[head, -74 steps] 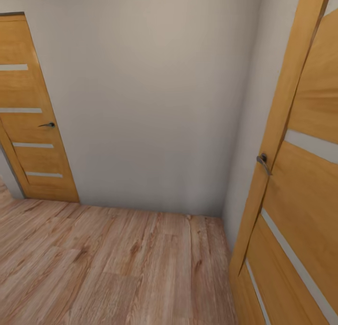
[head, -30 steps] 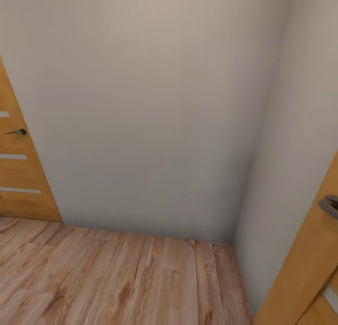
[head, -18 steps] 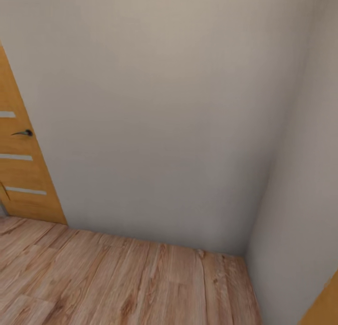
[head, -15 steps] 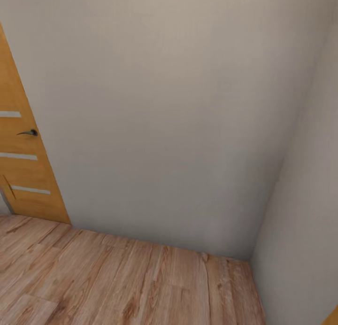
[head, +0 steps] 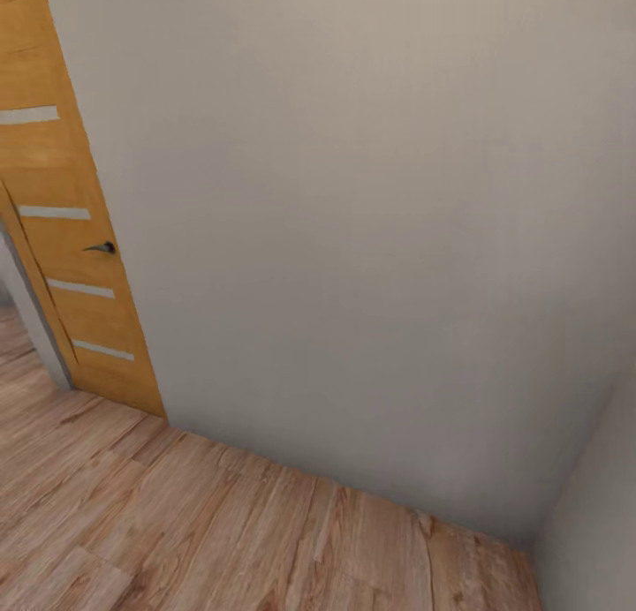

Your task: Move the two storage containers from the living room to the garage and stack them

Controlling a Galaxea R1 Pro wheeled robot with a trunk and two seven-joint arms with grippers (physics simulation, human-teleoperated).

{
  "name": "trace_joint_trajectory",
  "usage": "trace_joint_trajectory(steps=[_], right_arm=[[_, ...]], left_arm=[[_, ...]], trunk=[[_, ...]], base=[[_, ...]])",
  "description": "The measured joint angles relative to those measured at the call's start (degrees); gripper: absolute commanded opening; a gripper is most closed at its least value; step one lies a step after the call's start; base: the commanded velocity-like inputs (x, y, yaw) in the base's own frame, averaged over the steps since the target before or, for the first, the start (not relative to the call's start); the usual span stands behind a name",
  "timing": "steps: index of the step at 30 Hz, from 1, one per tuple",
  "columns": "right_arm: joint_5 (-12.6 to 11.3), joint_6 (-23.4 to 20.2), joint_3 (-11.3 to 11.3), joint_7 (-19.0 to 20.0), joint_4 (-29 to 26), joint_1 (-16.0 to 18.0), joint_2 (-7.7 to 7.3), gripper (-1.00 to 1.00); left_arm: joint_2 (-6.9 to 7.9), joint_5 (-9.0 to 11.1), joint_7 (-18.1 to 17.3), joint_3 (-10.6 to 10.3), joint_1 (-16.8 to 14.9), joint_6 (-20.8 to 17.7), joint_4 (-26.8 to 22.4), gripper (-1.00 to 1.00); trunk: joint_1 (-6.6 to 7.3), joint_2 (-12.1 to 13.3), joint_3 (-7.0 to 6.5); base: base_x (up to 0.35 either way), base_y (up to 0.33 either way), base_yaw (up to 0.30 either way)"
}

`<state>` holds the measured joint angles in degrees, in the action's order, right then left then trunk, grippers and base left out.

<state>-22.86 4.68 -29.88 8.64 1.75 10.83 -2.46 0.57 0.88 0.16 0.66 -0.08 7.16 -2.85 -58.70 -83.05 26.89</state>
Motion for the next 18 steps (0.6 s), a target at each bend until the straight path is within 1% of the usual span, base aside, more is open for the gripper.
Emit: trace_joint_trajectory(steps=[10,13,18], right_arm=[[0.0,0.01,0.0,-0.02,0.0,0.0,-0.02,1.0],[0.0,0.03,0.0,-0.02,0.0,0.0,-0.02,1.0],[0.0,0.09,0.0,-0.1,0.0,0.0,-0.02,1.0]], left_arm=[[0.02,0.0,0.0,0.0,0.0,0.0,-0.02,1.0],[-0.02,0.0,0.0,0.0,0.0,0.0,-0.03,1.0],[-0.03,0.0,0.0,0.0,0.0,0.0,-0.02,1.0]], trunk=[[0.0,0.0,0.0],[-0.01,0.0,0.0],[-0.02,0.0,0.0]], base=[[0.304,0.0,0.27],[0.19,0.0,0.27],[0.119,0.0,0.27]])
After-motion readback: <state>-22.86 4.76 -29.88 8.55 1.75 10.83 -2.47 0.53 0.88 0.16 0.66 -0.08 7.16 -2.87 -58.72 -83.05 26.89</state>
